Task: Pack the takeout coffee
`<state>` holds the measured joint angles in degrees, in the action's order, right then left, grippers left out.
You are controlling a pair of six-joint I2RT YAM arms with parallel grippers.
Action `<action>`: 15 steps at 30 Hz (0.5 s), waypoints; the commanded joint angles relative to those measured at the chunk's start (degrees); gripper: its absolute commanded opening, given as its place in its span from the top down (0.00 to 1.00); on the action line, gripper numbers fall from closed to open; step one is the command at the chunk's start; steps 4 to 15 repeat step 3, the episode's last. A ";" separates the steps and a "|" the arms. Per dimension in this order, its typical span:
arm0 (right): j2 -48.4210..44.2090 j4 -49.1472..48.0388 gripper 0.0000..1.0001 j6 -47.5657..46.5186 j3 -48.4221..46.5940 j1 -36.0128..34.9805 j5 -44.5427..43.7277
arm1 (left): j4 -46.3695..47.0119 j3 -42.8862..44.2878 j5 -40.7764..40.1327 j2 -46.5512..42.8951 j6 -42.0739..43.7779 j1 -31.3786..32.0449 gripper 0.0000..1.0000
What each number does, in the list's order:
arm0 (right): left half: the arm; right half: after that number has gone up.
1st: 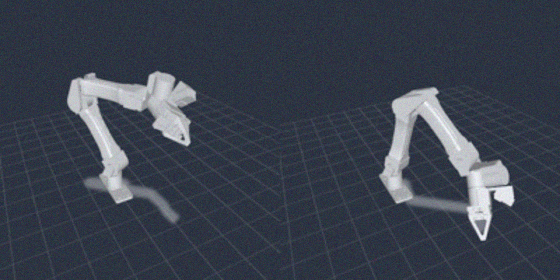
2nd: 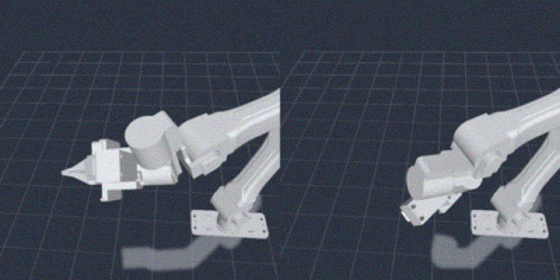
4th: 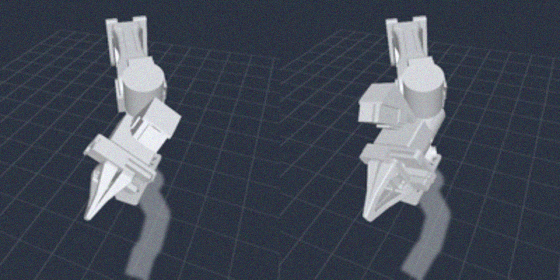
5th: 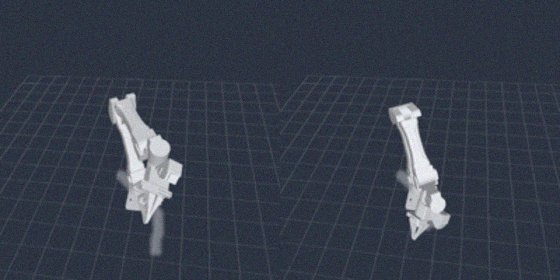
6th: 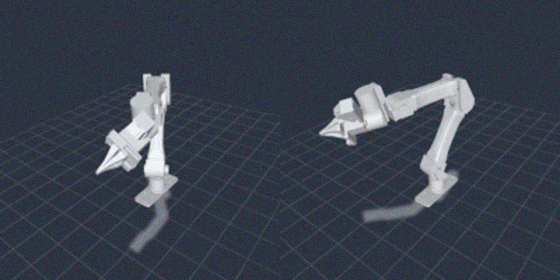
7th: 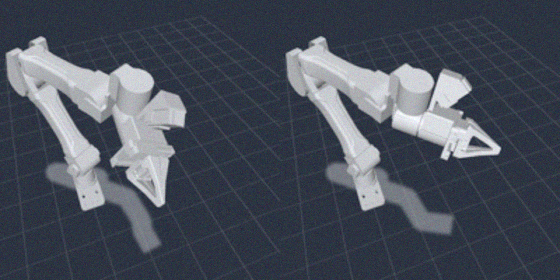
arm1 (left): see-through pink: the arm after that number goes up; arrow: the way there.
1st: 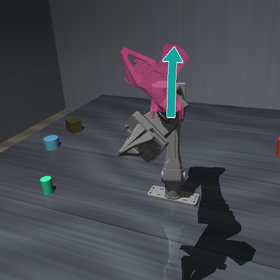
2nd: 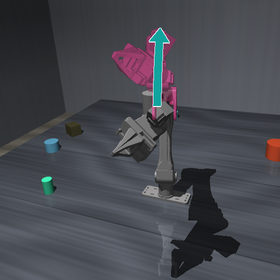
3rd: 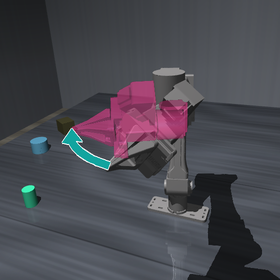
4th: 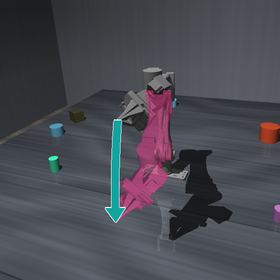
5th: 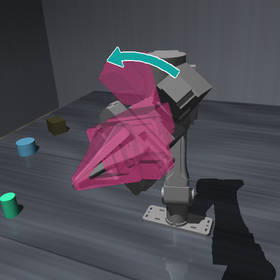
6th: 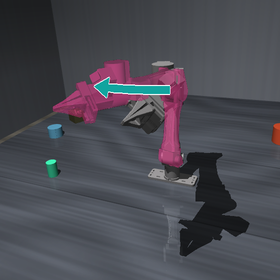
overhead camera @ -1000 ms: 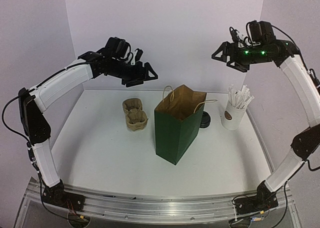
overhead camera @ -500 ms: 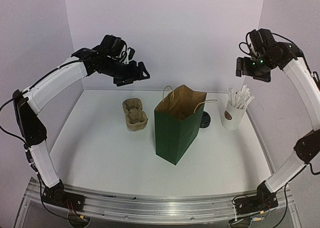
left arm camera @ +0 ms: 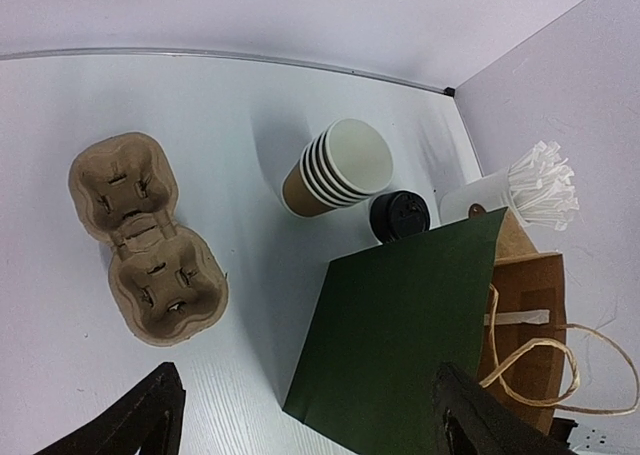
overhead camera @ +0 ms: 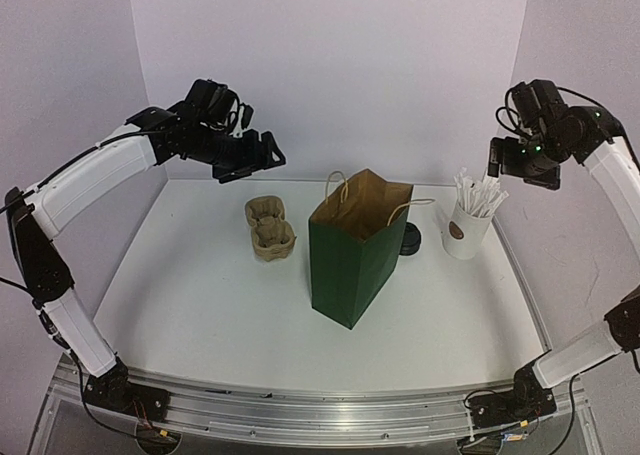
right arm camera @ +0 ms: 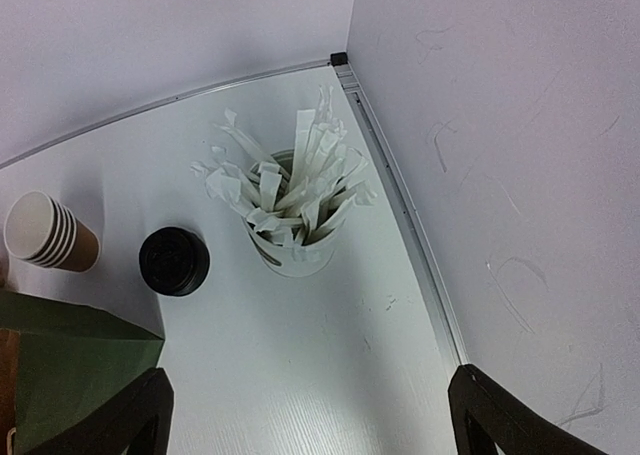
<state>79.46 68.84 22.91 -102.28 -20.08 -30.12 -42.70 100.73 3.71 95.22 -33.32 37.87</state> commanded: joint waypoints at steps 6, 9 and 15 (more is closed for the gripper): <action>-1.53 -0.30 0.04 2.44 1.52 -0.38 -1.60 | 4.31 -1.68 -3.11 -4.57 -0.78 0.01 0.15; -1.53 -0.30 0.04 2.44 1.52 -0.38 -1.60 | 4.31 -1.68 -3.11 -4.57 -0.78 0.01 0.15; -1.53 -0.30 0.04 2.44 1.52 -0.38 -1.60 | 4.31 -1.68 -3.11 -4.57 -0.78 0.01 0.15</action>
